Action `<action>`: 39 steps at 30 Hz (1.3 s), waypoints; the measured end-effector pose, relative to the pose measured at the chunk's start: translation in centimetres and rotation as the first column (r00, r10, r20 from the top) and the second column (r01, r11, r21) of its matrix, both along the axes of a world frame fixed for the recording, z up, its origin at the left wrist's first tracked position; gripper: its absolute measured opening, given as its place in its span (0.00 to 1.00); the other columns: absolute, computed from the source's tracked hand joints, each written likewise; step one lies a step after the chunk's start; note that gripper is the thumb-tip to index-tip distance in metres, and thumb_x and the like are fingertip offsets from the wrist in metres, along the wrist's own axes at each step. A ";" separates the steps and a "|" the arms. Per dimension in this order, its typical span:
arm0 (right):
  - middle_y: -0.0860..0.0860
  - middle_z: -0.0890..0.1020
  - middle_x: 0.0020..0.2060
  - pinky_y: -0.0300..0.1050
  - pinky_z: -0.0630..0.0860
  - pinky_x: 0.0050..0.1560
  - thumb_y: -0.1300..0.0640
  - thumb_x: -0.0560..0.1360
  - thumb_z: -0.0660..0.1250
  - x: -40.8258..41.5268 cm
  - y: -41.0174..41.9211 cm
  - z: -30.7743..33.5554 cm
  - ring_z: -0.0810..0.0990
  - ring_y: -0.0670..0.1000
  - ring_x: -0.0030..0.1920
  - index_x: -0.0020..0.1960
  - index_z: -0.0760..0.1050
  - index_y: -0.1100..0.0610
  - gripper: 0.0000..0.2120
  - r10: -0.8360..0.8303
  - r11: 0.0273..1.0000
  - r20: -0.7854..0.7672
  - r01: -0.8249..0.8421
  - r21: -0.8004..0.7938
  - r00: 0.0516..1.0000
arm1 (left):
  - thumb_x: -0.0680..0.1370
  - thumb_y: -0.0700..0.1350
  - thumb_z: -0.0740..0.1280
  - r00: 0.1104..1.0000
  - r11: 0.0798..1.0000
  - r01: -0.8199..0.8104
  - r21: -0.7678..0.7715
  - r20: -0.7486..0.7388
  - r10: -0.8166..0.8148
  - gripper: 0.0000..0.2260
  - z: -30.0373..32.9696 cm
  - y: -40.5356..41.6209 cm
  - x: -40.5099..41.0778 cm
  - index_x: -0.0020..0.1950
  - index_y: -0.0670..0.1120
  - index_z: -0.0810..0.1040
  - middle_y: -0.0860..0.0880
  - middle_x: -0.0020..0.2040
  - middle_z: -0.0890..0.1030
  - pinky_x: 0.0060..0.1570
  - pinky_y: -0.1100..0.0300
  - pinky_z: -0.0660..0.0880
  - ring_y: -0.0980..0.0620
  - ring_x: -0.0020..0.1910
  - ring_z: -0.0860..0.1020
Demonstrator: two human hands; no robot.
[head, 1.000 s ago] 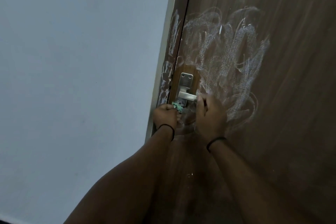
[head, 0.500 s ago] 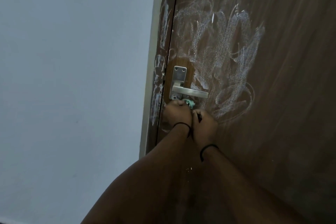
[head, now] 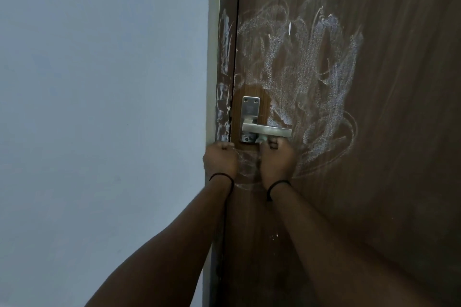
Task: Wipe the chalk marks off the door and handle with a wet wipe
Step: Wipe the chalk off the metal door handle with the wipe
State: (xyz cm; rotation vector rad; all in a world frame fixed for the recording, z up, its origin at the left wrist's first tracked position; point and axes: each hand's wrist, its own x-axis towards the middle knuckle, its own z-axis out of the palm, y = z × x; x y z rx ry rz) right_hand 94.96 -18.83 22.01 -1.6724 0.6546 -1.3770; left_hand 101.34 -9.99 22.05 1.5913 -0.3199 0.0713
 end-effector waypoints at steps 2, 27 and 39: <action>0.54 0.85 0.40 0.45 0.79 0.43 0.58 0.75 0.71 0.8 0.1 0.8 0.83 0.52 0.42 0.48 0.81 0.63 0.07 -0.030 0.997 0.099 0.022 0.078 0.995 | 0.77 0.42 0.65 0.995 0.998 -0.061 0.012 0.077 0.060 0.08 0.4 0.1 -0.3 0.43 0.51 0.82 0.52 0.45 0.84 0.40 0.66 0.69 0.54 0.43 0.79; 0.46 0.81 0.35 0.41 0.74 0.38 0.54 0.74 0.72 1.8 1.2 -2.2 0.78 0.46 0.36 0.45 0.81 0.56 0.06 -0.026 0.962 0.027 0.018 0.274 0.999 | 0.79 0.43 0.62 0.981 1.000 -0.014 0.006 0.193 0.012 0.09 0.8 -0.5 -0.9 0.51 0.46 0.83 0.50 0.46 0.84 0.40 0.64 0.72 0.52 0.45 0.80; 0.45 0.80 0.34 0.42 0.71 0.36 0.50 0.73 0.70 3.3 3.1 -0.4 0.78 0.47 0.36 0.37 0.75 0.50 0.08 -0.046 0.991 -0.051 0.052 0.127 0.998 | 0.76 0.65 0.54 0.998 0.980 0.049 -0.193 0.036 -0.043 0.23 1.8 0.0 -0.2 0.37 0.53 0.82 0.54 0.34 0.84 0.45 0.53 0.80 0.54 0.37 0.82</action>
